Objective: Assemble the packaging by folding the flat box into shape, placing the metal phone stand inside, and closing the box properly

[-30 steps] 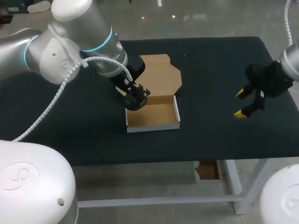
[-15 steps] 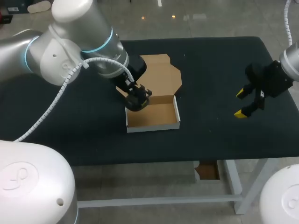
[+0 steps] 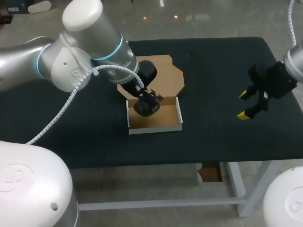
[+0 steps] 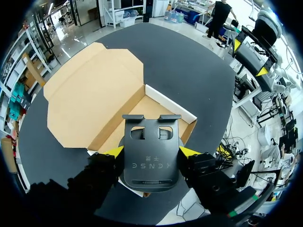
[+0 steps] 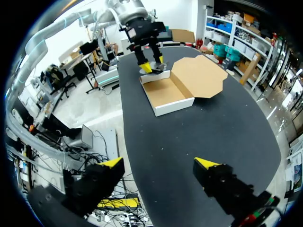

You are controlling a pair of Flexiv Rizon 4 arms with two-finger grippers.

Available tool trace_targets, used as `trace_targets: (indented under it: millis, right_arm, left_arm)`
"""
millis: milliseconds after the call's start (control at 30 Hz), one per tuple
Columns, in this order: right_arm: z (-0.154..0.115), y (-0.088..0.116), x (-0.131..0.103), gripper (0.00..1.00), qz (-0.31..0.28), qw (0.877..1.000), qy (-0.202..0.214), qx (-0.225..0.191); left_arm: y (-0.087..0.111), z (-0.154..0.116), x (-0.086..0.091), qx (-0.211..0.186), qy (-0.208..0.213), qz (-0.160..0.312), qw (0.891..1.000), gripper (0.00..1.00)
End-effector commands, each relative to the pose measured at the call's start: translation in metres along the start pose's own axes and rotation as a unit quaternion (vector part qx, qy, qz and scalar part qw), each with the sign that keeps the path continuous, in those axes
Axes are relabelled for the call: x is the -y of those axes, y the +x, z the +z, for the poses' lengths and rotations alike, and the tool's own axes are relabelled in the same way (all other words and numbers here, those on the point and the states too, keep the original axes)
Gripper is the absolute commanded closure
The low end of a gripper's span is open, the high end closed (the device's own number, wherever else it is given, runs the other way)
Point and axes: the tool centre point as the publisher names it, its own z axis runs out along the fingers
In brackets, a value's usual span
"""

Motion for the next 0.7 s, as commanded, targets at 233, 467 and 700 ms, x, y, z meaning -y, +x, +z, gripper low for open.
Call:
trace_targets:
  millis: [233, 467, 700]
  right_arm:
    - [-0.001, 0.000, 0.001, 0.00, -0.001, 1.000, -0.002, -0.002]
    - [-0.001, 0.000, 0.001, 0.00, -0.001, 1.000, -0.002, -0.002]
    - [-0.001, 0.000, 0.001, 0.00, -0.001, 1.000, -0.002, -0.002]
  left_arm:
    - [0.003, 0.020, 0.016, 0.009, -0.004, 0.005, 1.000, 1.00]
    - [-0.003, 0.029, 0.018, 0.016, 0.005, 0.004, 1.000, 1.00]
    - [-0.010, 0.042, 0.017, 0.015, 0.003, -0.002, 1.000, 1.00]
